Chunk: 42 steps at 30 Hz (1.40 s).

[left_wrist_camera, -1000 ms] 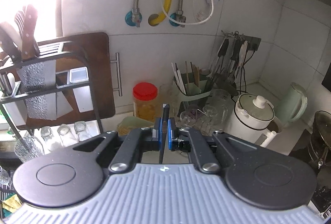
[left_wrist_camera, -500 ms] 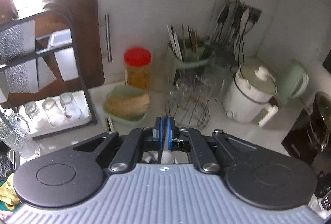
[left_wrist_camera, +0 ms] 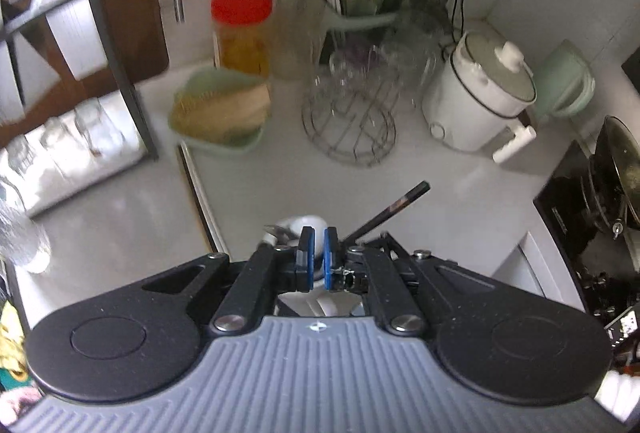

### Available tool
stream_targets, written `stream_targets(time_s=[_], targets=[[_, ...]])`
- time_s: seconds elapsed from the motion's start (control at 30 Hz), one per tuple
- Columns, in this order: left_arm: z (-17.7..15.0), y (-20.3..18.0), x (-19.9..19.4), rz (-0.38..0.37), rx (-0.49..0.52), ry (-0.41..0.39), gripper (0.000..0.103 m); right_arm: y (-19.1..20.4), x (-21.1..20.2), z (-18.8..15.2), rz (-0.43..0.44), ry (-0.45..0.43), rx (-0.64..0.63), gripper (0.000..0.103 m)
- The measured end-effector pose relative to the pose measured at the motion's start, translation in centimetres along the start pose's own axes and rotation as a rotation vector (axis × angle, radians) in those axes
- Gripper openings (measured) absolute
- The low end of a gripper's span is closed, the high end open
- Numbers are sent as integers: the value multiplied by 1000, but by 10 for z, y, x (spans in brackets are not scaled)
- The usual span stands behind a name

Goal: Organize utensils
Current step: 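Open the left tool to release the black chopstick into the mug, then move the left tool down to the wooden chopstick on the counter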

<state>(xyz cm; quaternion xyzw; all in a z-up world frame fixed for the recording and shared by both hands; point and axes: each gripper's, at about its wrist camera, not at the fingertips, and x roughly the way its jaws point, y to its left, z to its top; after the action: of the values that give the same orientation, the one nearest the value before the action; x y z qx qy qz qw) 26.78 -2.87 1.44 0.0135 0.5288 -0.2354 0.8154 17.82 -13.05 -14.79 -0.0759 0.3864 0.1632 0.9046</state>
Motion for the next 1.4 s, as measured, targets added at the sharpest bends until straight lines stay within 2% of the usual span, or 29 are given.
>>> stream_targets(time_s=[0.2, 0.4, 0.47, 0.53, 0.6, 0.8, 0.9, 1.1, 1.23, 1.4], targets=[[1, 4, 5, -10, -2, 4, 5, 0, 1, 0, -9, -5, 9, 90], [-7, 15, 1, 15, -16, -51, 6, 1, 1, -1, -20, -11, 20, 90], [-12, 21, 1, 36, -21, -71, 10, 1, 1, -1, -25, -11, 24, 90], [-19, 31, 1, 34, -55, -87, 19, 1, 1, -1, -28, -13, 25, 90], [-26, 40, 1, 31, -84, -105, 23, 2, 1, 0, -30, -12, 27, 90], [-46, 71, 12, 61, -164, -150, 24, 2, 0, -2, -60, -17, 55, 90], [-54, 85, 24, 92, -197, -162, 24, 0, -2, -6, -74, -23, 71, 90], [-69, 109, 65, 94, -248, -160, 24, -8, -7, -10, -107, -16, 103, 90], [-75, 122, 110, 125, -274, -99, 24, -13, -9, -11, -110, -1, 107, 90], [-87, 126, 146, 160, -265, -66, 24, -16, -10, -11, -102, 14, 100, 90]])
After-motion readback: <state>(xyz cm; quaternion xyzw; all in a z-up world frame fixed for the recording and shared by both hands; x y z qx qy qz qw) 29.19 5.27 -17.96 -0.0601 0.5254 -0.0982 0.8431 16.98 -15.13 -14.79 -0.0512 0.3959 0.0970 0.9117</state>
